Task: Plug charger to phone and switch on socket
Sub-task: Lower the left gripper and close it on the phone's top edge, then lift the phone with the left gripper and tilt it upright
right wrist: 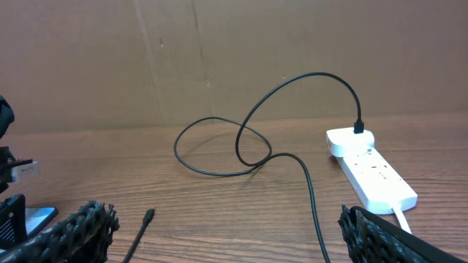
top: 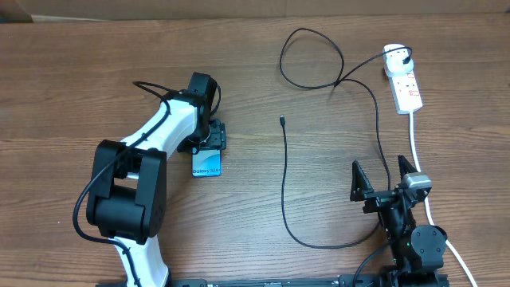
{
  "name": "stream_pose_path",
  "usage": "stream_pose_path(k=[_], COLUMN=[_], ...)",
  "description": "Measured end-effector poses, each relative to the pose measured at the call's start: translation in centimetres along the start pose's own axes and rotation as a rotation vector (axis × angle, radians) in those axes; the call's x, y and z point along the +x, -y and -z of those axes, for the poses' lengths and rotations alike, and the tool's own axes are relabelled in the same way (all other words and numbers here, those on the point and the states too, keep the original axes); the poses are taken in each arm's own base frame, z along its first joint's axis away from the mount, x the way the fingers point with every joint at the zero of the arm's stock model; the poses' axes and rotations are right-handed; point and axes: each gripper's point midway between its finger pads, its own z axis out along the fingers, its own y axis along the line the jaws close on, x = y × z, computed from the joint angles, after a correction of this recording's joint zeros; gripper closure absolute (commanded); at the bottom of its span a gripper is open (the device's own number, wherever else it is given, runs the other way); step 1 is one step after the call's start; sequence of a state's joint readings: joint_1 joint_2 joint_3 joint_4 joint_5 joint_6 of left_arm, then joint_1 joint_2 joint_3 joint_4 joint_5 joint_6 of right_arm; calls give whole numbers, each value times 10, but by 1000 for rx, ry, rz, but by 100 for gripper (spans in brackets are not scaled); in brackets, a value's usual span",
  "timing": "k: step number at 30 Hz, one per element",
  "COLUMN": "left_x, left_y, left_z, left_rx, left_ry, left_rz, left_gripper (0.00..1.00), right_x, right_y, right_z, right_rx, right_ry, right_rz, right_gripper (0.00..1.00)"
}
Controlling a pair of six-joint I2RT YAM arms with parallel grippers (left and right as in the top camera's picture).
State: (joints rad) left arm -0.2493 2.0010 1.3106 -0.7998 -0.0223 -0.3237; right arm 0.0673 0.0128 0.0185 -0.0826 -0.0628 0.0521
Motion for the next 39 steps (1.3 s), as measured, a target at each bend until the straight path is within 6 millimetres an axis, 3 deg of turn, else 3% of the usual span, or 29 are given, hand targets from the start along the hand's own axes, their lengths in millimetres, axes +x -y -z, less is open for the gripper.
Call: stream_pose_path(k=[15,27,39], left_x=[10,-17,-7], left_y=[-3,6,15], left_z=[7,56,76], left_rx=[-25,-15,34], left_ry=[-88,-65,-132], left_rz=[-1,12,69], left_gripper=[28,29,32], right_x=[0,0,0], right_y=[0,0,0], right_z=[0,0,0], right_rx=[0,0,0], right_ry=[0,0,0], right_rz=[0,0,0], right_gripper=[0,0,0])
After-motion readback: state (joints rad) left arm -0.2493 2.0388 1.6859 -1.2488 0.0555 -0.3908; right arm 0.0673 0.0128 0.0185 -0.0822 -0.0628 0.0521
